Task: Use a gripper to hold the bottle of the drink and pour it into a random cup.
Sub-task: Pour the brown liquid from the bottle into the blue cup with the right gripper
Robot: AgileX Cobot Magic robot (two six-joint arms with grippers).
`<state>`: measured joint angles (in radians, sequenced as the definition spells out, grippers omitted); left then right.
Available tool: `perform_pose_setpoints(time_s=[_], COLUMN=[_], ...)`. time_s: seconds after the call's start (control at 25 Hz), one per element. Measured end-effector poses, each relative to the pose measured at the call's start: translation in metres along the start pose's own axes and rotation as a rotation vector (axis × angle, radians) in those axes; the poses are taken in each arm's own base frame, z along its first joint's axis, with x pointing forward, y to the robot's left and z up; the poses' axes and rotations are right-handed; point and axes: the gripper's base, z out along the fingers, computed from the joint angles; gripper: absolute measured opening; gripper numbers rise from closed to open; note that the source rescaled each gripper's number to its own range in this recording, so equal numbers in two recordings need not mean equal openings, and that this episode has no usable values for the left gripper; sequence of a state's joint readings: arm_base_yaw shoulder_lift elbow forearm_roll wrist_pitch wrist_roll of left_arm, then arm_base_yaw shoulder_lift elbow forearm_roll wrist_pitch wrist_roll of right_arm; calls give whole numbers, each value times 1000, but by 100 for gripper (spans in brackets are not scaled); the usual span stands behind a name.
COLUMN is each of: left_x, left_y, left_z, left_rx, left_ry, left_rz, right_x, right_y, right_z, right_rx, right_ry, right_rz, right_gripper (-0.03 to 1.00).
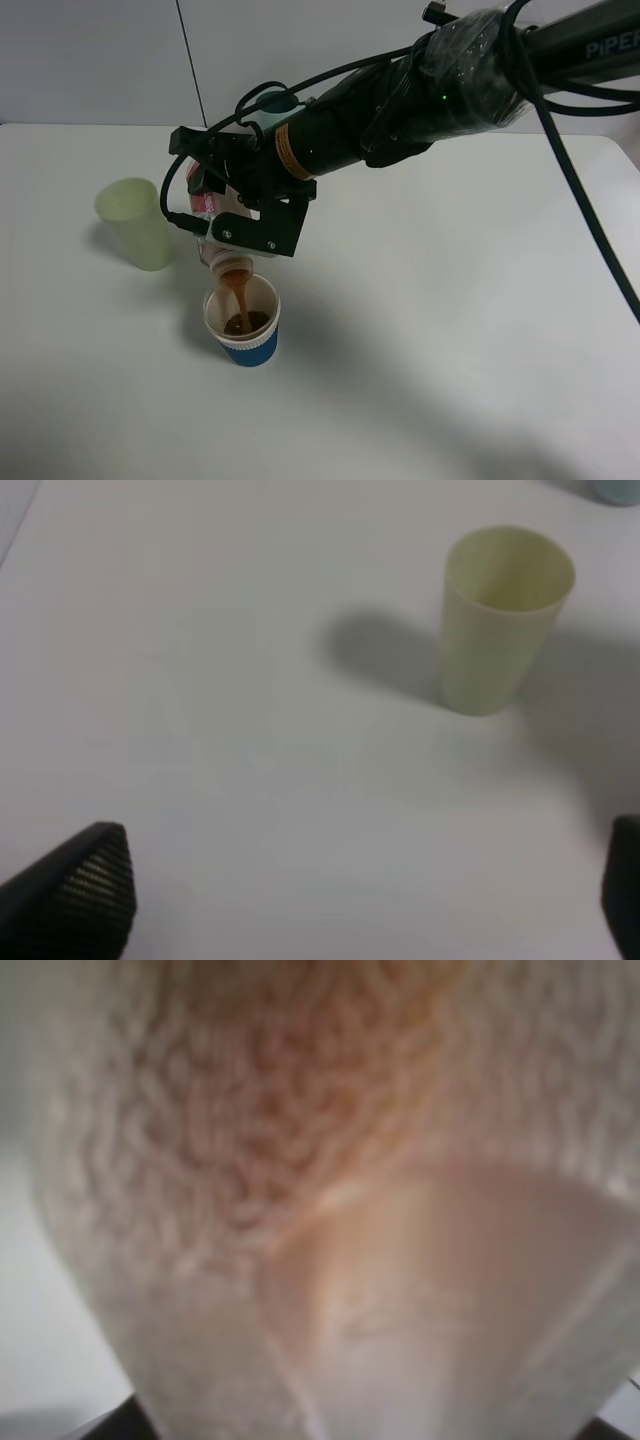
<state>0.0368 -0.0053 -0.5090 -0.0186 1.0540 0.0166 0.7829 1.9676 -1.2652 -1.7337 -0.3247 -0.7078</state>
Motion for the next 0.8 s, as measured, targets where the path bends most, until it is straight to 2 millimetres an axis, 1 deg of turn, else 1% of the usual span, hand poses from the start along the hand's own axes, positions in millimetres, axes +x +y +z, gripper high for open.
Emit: perform_pose_setpoints(time_s=[0.36,0.8], left_x=[0,0], left_y=[0,0], left_z=[0,0], left_rx=[0,0], left_ry=[0,0], left_rz=[0,0], right_x=[0,0], right_y=[0,0], right_z=[0,0], right_rx=[0,1], right_ry=[0,1], right_rz=[-103,-118], right_gripper=[1,1])
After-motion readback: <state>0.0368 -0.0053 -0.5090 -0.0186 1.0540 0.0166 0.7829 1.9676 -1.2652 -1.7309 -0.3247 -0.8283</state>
